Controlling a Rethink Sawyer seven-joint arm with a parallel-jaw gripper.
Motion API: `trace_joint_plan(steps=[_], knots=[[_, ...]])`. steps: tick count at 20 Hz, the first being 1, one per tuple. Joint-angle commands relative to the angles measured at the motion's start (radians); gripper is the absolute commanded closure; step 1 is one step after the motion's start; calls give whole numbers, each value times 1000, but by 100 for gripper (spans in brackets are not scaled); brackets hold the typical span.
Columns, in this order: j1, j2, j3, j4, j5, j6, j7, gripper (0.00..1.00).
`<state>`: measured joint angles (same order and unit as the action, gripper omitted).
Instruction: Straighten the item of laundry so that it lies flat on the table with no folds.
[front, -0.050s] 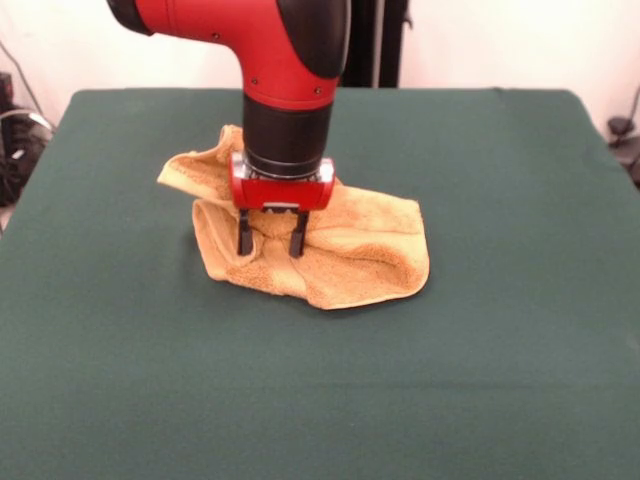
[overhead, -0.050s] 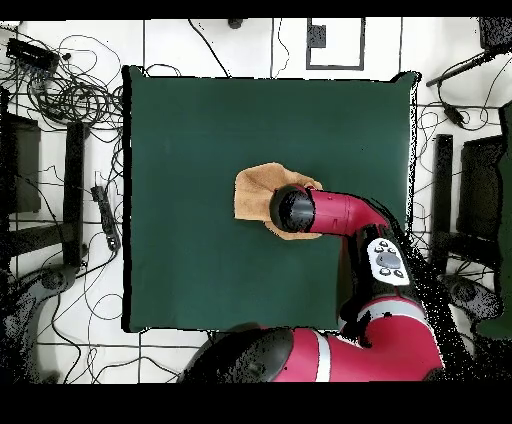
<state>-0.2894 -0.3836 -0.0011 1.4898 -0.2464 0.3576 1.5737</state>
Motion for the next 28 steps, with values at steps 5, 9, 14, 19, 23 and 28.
trace_joint_plan(steps=[5, 9, 14, 19, 23, 28], knots=[[27, 223, 48, -49, 5, -123, 172, 0], [21, 226, 56, -25, -6, -143, 165, 0], [10, 231, 41, 57, -35, -201, 178, 0], [20, 252, -5, 138, -65, -273, 200, 0], [11, 290, -23, 183, -73, -349, 209, 0], [17, 302, -44, 238, -79, -404, 195, 0]])
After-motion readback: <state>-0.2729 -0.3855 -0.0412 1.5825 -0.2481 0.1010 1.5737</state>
